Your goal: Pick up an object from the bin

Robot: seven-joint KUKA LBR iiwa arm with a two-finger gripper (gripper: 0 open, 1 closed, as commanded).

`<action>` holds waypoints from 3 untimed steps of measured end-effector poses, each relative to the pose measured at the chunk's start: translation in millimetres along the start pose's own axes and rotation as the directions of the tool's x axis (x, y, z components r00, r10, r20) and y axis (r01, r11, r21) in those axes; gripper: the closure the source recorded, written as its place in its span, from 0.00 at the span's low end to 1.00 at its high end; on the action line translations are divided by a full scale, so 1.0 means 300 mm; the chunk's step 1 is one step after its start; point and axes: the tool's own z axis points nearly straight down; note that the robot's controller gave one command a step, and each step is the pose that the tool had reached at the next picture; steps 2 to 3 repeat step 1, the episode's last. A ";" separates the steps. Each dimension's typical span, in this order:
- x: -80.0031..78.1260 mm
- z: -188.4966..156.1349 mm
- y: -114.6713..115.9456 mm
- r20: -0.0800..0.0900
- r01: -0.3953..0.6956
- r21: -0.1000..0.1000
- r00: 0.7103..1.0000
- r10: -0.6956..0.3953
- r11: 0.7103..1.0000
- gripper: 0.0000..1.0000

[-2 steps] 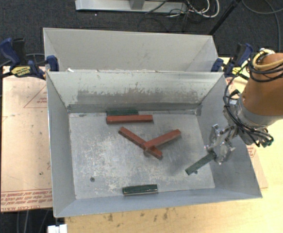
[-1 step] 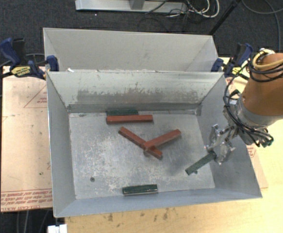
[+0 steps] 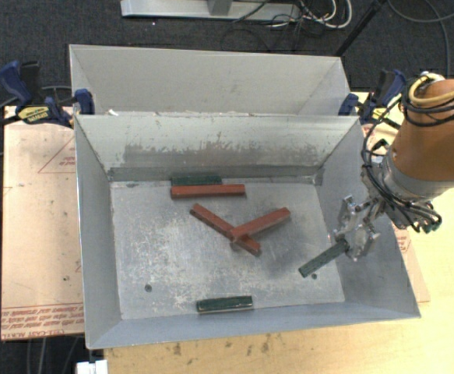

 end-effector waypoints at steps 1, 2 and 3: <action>0.020 -0.085 0.017 -0.001 -0.010 0.000 1.000 0.010 1.000 1.00; 0.020 -0.085 0.017 -0.001 -0.010 0.000 1.000 0.010 1.000 1.00; 0.020 -0.085 0.017 -0.001 -0.010 0.000 1.000 0.010 1.000 1.00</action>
Offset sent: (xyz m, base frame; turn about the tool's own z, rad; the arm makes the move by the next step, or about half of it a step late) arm 0.0279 -0.0079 0.1489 -0.2926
